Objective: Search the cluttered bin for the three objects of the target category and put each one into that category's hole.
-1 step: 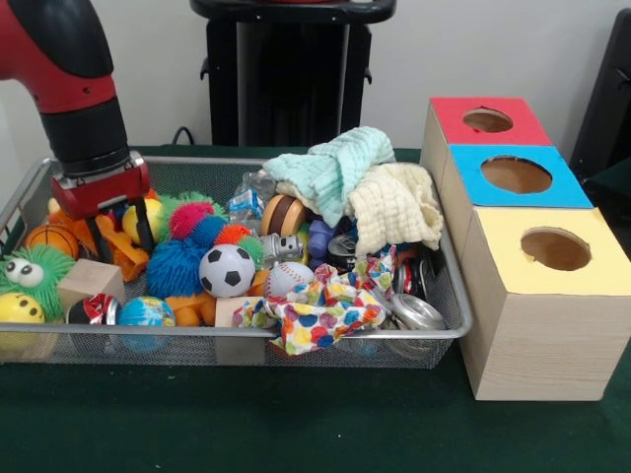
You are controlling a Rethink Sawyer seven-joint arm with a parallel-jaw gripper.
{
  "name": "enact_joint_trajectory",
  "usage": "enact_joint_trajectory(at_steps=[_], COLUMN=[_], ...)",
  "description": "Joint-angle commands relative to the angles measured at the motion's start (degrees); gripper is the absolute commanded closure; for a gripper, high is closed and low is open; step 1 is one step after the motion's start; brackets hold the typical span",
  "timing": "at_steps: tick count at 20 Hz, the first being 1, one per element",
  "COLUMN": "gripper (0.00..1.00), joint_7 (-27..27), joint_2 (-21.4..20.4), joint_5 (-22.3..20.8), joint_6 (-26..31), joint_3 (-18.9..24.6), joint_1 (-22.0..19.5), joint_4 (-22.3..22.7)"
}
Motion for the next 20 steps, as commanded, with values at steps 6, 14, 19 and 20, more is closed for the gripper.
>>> enact_joint_trajectory(at_steps=[6,14,19,20], gripper=[1.00,1.00,1.00,1.00], joint_7=[-4.7,-4.9,-1.4,-0.4], joint_2=[2.5,-0.5,-7.4,-8.3], joint_5=[-1.6,0.9,4.6,4.9], joint_6=[0.2,3.6,4.9,4.3], joint_3=[-1.8,-0.9,0.7,0.5], joint_1=[-1.0,-0.8,-0.7,-0.5], joint_4=[-1.8,1.3,8.0,9.1])
